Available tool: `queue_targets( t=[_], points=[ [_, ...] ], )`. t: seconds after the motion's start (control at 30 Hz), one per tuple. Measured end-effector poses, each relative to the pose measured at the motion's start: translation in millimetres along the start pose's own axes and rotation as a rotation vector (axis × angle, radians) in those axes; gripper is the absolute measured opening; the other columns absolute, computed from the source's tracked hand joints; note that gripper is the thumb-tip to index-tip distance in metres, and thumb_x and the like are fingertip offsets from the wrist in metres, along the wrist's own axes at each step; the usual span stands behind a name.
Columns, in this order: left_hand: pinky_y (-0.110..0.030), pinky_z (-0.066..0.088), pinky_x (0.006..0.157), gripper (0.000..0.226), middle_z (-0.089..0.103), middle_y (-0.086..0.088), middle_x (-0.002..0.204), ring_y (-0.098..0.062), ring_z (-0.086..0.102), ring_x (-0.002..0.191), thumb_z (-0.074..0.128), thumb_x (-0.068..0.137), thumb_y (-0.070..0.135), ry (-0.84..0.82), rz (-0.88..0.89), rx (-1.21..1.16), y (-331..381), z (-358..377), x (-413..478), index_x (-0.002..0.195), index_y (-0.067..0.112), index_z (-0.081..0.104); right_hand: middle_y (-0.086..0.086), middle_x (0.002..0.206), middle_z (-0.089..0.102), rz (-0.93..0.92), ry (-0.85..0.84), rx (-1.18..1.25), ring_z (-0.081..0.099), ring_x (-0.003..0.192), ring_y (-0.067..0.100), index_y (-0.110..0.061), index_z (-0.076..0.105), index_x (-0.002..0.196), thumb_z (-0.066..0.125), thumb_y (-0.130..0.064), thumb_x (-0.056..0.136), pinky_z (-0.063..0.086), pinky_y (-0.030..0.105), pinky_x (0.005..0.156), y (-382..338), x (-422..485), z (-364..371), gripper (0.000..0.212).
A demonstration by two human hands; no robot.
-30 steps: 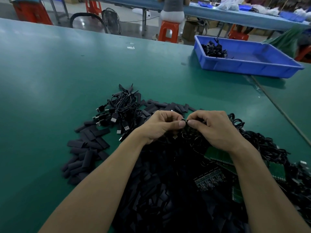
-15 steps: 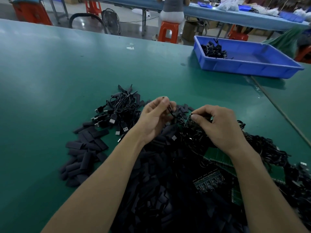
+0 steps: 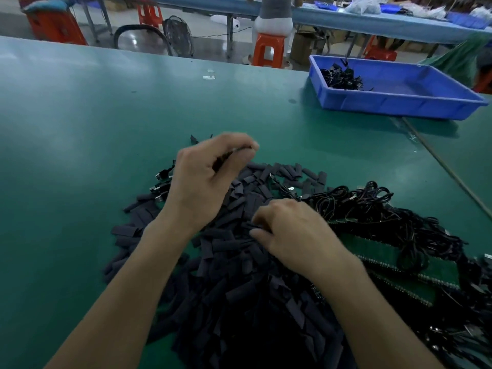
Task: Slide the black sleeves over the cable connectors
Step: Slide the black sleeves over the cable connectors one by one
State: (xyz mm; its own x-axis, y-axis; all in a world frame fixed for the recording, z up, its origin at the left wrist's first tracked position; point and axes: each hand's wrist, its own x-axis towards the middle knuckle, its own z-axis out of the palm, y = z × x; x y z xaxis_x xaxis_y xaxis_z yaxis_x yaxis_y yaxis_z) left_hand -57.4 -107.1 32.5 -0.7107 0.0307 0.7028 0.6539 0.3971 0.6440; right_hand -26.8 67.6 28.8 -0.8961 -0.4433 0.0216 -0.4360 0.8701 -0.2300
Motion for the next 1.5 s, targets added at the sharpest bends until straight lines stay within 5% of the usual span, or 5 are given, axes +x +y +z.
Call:
queue_targets(
  t=[0.3, 0.6, 0.8, 0.97, 1.5],
  points=[
    [-0.004, 0.039, 0.082, 0.053, 0.064, 0.006, 0.103, -0.002, 0.056, 0.087, 0.042, 0.105, 0.006, -0.406, -0.299, 0.230, -14.2, 4.1, -28.4, 0.156, 0.015, 0.032, 0.001, 0.115, 0.060, -0.124, -0.053, -0.115, 0.051, 0.112, 0.024, -0.022, 0.066, 0.117, 0.056, -0.046, 0.098, 0.033, 0.034, 0.088, -17.4, 11.8, 36.5, 0.033],
    [-0.028, 0.058, 0.078, 0.019, 0.073, 0.007, 0.087, -0.002, 0.070, 0.078, 0.062, 0.098, 0.009, -0.240, -0.422, 0.129, -24.8, 0.5, -31.4, 0.093, 0.027, 0.059, -0.005, 0.081, 0.048, -0.009, 0.024, 0.160, 0.053, 0.076, 0.027, -0.021, 0.038, 0.085, 0.054, -0.026, 0.097, 0.035, 0.036, 0.062, -15.9, 8.8, 19.8, 0.021],
    [-0.033, 0.060, 0.073, 0.016, 0.069, 0.007, 0.077, -0.015, 0.072, 0.074, 0.069, 0.094, 0.013, -0.183, -0.489, -0.060, -25.0, -0.7, -31.1, 0.092, 0.029, 0.072, -0.009, 0.090, 0.065, 0.125, 0.214, 0.372, 0.061, 0.084, 0.014, -0.027, 0.056, 0.109, 0.055, -0.023, 0.099, 0.051, 0.037, 0.078, 10.7, 13.4, 5.5, 0.011],
    [-0.018, 0.055, 0.066, 0.020, 0.072, 0.009, 0.079, -0.009, 0.069, 0.069, 0.071, 0.093, 0.016, -0.288, -0.537, -0.117, -23.1, 6.8, -35.8, 0.105, 0.031, 0.069, -0.022, 0.092, 0.061, 0.181, 0.324, 0.558, 0.055, 0.080, -0.011, -0.023, 0.069, 0.114, 0.055, -0.015, 0.102, 0.039, 0.001, 0.070, 28.9, 10.9, 12.3, 0.021],
    [-0.013, 0.050, 0.063, 0.007, 0.071, 0.016, 0.072, -0.002, 0.066, 0.063, 0.072, 0.092, 0.025, -0.310, -0.482, -0.010, -21.2, 15.1, -40.8, 0.096, 0.026, 0.077, -0.014, 0.079, 0.071, 0.198, 0.361, 0.776, 0.067, 0.074, -0.003, -0.037, 0.069, 0.097, 0.071, -0.020, 0.092, 0.049, 0.009, 0.069, 41.2, -4.9, 24.0, 0.017]
  ],
)
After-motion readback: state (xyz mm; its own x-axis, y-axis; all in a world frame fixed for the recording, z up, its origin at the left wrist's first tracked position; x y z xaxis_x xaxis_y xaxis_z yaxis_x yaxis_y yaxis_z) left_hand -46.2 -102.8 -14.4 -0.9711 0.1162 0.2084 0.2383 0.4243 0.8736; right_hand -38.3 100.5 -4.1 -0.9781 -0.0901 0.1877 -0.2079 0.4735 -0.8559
